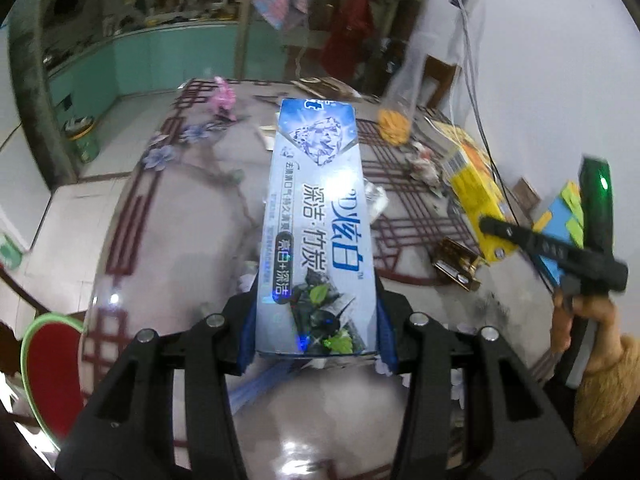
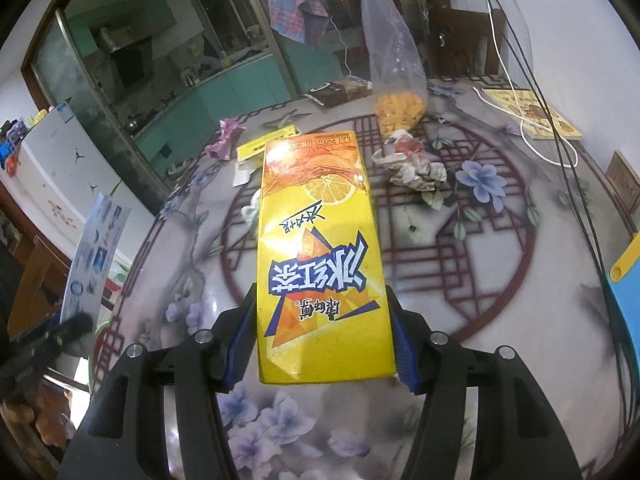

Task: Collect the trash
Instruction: 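Carry the yellow carton and toothpaste box over the red bucket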

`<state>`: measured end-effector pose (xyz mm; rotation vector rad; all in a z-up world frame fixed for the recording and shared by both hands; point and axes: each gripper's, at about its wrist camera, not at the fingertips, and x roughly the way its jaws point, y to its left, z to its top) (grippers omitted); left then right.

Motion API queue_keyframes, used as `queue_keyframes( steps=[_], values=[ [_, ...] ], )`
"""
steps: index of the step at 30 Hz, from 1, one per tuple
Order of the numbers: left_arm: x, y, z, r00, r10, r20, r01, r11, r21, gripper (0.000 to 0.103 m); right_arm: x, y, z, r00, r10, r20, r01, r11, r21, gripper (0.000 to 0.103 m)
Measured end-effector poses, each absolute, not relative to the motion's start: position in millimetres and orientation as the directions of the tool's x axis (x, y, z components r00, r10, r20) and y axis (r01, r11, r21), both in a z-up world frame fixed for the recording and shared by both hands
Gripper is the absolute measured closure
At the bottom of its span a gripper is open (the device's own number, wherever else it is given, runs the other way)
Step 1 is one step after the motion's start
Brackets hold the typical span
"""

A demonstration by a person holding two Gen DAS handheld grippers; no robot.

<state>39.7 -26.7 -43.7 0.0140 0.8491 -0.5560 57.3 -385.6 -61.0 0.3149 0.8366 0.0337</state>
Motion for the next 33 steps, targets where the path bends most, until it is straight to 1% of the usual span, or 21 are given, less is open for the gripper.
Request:
queue_keyframes(
  steps=[5, 11, 22, 33],
  values=[
    [38, 3, -37, 0.549, -0.466, -0.694, 0.439, 0.867, -0.235, 0.058, 45, -359, -57, 0.685, 0.154, -0.712, 0.074, 0.958, 0.278, 0.047],
    [32, 29, -30, 0.573, -0.466, -0.674, 0.416, 0.874, -0.251, 0.058, 40, -321, -56, 0.681, 0.215, -0.7, 0.024, 0.949, 0.314, 0.047],
    [27, 83, -30, 0.608, -0.438, -0.662, 0.331, 0.898, -0.289, 0.057, 51, -238, -39, 0.664, 0.299, -0.685, -0.126, 0.948, 0.292, 0.047],
    [22, 130, -31, 0.642, -0.405, -0.65, 0.254, 0.913, -0.318, 0.057, 53, -171, -43, 0.616, 0.363, -0.699, -0.244, 0.932, 0.27, 0.047]
  ],
)
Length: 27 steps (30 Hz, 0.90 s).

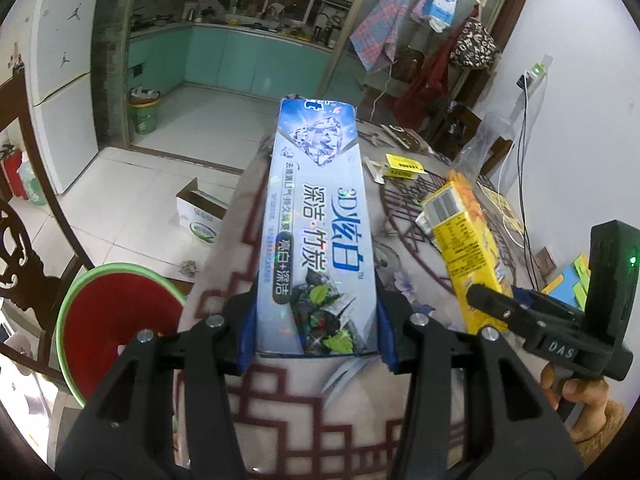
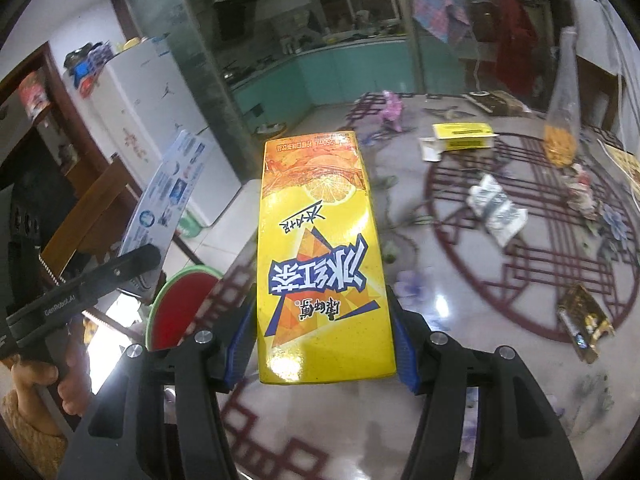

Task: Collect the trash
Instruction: 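Carry the yellow carton and toothpaste box over the red bucket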

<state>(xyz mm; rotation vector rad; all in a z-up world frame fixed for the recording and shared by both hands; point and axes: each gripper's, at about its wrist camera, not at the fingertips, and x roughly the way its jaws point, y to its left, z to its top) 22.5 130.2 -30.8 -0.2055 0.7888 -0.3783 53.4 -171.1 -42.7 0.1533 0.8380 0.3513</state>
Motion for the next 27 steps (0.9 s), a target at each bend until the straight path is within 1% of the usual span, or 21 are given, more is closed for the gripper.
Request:
queue_keyframes(
  steps=[4, 13, 18, 24, 27],
  values=[
    [22, 147, -31, 0.653, -0.386, -0.651, 0.23, 0.921, -0.316, 0.057, 55, -147, -46, 0.59, 0.394, -0.704, -0.277, 0.918, 0.282, 0.047],
    [19, 201, -43, 0.678, -0.259, -0.688, 0.101, 0.96, -0.262, 0.057, 63, -78, -52, 0.533, 0.474, -0.7, -0.365, 0.876, 0.315, 0.047],
    [15, 232, -58, 0.668, -0.207, -0.715, 0.023, 0.966, -0.258, 0.057, 69, -39, -60, 0.48, 0.53, -0.699, -0.402, 0.841, 0.362, 0.047],
    [13, 261, -71, 0.654, -0.154, -0.741, -0.052, 0.968, -0.247, 0.057, 73, 2, -71, 0.435, 0.546, -0.716, -0.453, 0.82, 0.35, 0.047],
    [13, 270, -77, 0.638, -0.137, -0.757, -0.076, 0.968, -0.239, 0.057, 77, 18, -79, 0.4, 0.564, -0.722, -0.465, 0.804, 0.371, 0.047]
  ],
)
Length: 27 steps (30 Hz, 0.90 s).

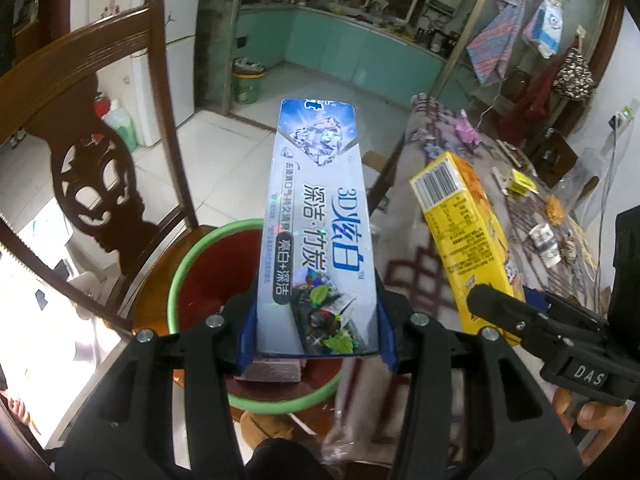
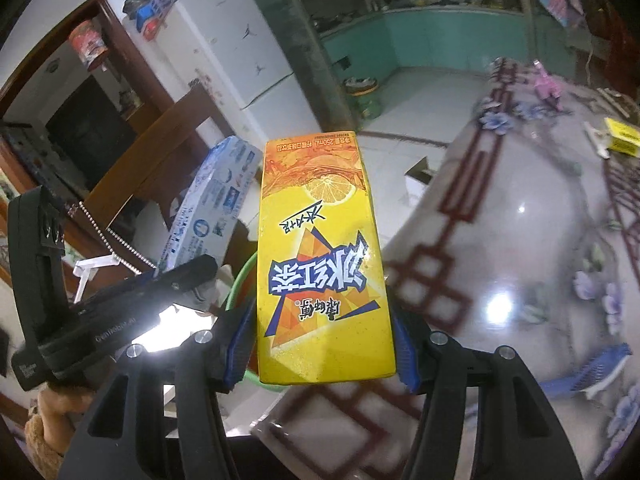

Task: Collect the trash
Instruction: 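Carry the yellow carton and toothpaste box over the red bucket, then open both tools to drop the carton and toothpaste box into the bucket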

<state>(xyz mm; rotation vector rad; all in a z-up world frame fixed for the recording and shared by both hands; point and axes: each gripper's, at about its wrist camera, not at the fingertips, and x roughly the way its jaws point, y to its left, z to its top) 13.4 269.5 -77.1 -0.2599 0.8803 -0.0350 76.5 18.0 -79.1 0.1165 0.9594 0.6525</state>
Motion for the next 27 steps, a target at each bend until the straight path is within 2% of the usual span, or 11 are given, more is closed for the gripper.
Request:
queue_keyframes(
  steps=[17, 18, 19, 20, 27],
  values=[
    [14, 282, -87, 0.605, -0.097, -0.79, -0.122, 0.969, -0.213, 0.057, 96, 46, -102, 0.32, 0.595, -0.737, -0.474, 0.774, 0.419, 0.045],
    [15, 284, -88, 0.605, -0.083, -0.792, -0.14, 0.968, -0.208, 0.056, 97, 47, -103, 0.319, 0.595, -0.738, -0.476, 0.774, 0.418, 0.045],
    [15, 286, -88, 0.606, -0.078, -0.792, -0.149, 0.966, -0.209, 0.051, 97, 46, -103, 0.326, 0.59, -0.739, -0.474, 0.778, 0.412, 0.038],
    [15, 289, -88, 0.608, -0.078, -0.79, -0.162, 0.962, -0.22, 0.049, 97, 45, -102, 0.334, 0.59, -0.735, -0.472, 0.779, 0.411, 0.036],
    [19, 284, -87, 0.604, -0.086, -0.792, -0.164, 0.96, -0.229, 0.045, 88, 24, -96, 0.389, 0.575, -0.72, -0.463, 0.798, 0.387, 0.036]
  ],
)
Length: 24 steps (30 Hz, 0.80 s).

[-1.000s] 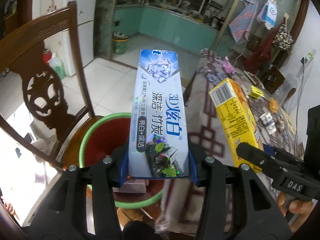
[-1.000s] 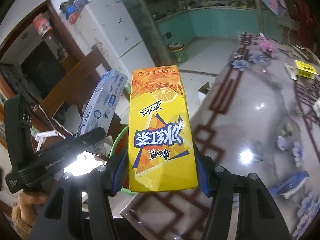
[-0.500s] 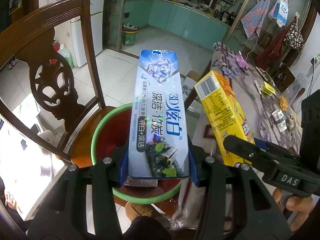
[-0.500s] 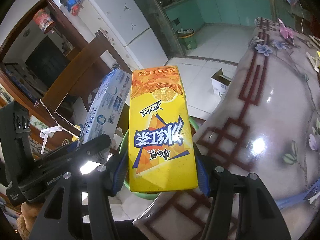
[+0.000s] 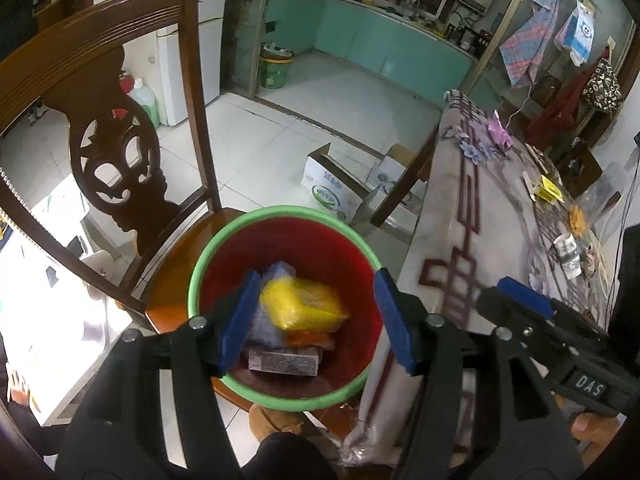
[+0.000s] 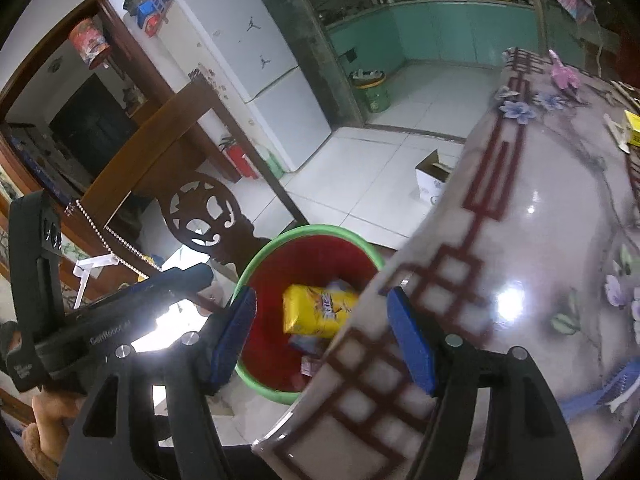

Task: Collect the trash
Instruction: 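Open both tools to drop the carton and toothpaste box into the bucket, then grasp the gold cigarette pack with the right tool while the left tool grasps the white paper cup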

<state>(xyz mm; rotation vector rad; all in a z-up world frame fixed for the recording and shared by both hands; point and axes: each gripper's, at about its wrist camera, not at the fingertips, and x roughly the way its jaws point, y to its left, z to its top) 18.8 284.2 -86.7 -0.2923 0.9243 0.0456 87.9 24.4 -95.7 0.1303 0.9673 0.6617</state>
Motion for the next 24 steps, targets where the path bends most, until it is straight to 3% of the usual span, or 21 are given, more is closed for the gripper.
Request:
queue_keyframes(
  steps=[9, 18, 20, 21, 24],
  values=[
    [31, 238, -76, 0.603, -0.137, -0.785, -0.071, 0.972, -0.225, 0.042, 71, -64, -87, 0.466, 0.5, -0.73, -0.399, 0.855, 0.331, 0.035],
    [43, 165, -58, 0.606, -0.219, -0.765, 0.045, 0.969, -0.242, 0.042, 60, -237, -69, 0.596, 0.246, -0.764, -0.155, 0.969, 0.191, 0.031],
    [45, 146, -53, 0.615, -0.243, -0.75, 0.062, 0.963, -0.262, 0.029, 59, -282, -65, 0.605, 0.182, -0.776, -0.08, 0.983, 0.168, 0.02],
    [46, 137, -51, 0.618, -0.26, -0.742, 0.068, 0.958, -0.28, 0.027, 60, -301, -66, 0.591, 0.162, -0.79, -0.056, 0.985, 0.161, 0.015],
    [52, 104, -51, 0.593, -0.317, -0.74, 0.112, 0.943, -0.314, 0.027, 66, -346, -74, 0.558, 0.059, -0.828, 0.0, 0.998, 0.07, 0.013]
  ],
)
